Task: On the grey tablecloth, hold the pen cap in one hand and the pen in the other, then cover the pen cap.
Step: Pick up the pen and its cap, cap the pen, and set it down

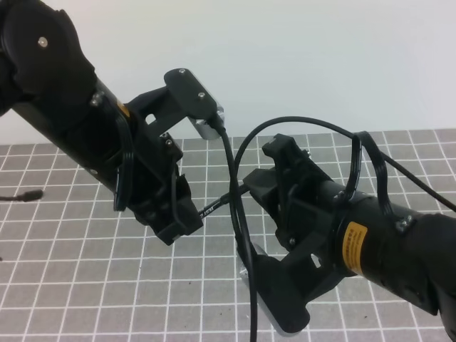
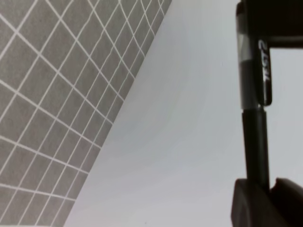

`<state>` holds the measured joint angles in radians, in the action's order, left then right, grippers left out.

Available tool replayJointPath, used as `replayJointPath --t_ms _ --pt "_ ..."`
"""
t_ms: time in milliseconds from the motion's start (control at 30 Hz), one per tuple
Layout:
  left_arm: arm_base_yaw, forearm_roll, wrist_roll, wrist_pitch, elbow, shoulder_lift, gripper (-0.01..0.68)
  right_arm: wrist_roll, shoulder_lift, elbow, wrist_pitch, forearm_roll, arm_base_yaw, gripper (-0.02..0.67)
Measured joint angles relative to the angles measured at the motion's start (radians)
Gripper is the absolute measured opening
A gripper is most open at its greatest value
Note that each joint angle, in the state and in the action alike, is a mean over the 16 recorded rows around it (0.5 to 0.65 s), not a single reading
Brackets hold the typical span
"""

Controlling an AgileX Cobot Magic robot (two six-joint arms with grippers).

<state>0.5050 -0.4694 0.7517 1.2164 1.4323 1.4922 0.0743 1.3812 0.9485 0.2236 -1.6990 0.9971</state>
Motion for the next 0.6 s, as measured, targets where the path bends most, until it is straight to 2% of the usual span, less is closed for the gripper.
replayJointPath --t_ms 600 --pt "0.000 -0.022 -0.027 0.010 0.016 0.036 0.000 -0.011 0.018 0.000 0.012 0.007 0.026 0.053"
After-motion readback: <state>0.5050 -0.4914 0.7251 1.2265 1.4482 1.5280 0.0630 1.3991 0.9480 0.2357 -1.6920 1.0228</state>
